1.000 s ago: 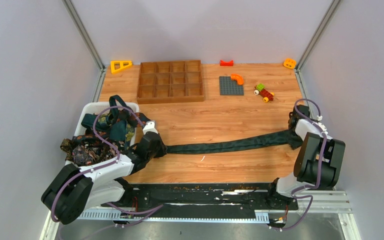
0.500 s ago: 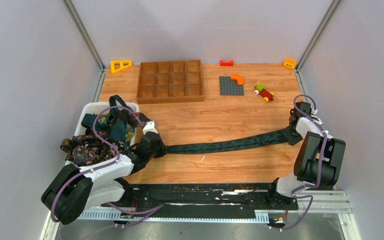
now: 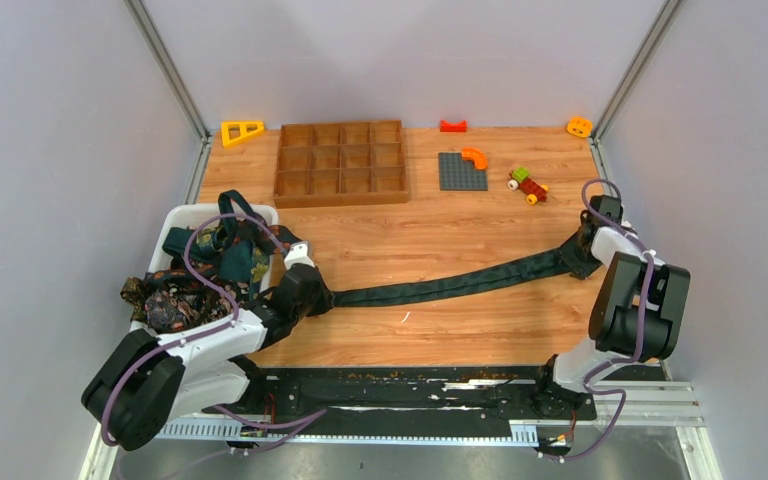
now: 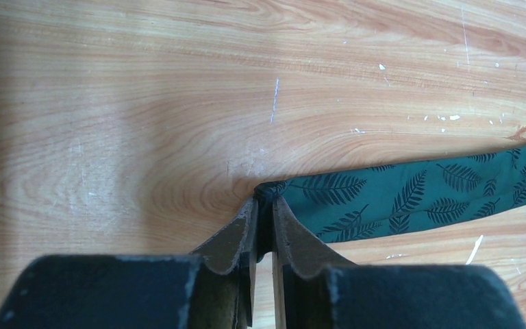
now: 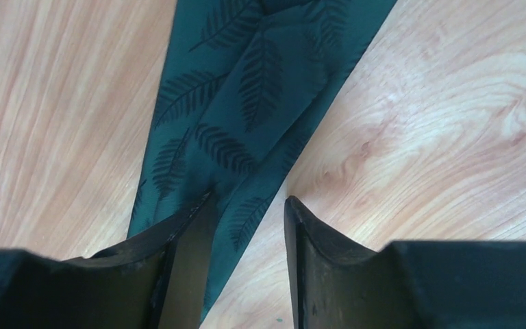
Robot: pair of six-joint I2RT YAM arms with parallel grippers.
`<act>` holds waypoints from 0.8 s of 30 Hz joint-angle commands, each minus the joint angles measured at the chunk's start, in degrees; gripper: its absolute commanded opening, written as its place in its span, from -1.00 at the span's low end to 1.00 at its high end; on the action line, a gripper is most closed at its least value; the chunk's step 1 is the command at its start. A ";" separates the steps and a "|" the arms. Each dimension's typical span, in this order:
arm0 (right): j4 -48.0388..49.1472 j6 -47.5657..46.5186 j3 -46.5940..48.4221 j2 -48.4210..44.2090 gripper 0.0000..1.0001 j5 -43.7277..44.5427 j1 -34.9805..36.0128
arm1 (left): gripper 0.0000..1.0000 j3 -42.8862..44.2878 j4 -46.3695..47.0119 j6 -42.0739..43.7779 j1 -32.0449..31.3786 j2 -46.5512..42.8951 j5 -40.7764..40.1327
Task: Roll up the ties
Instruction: Flatten out the tie at the center of the board, then roll the tie at the center of the board.
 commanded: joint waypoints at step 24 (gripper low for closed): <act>2.73 -11.01 -7.68 -11.16 -0.21 -12.17 15.14 | -0.04 -0.84 -4.41 -3.28 0.19 -10.36 -1.15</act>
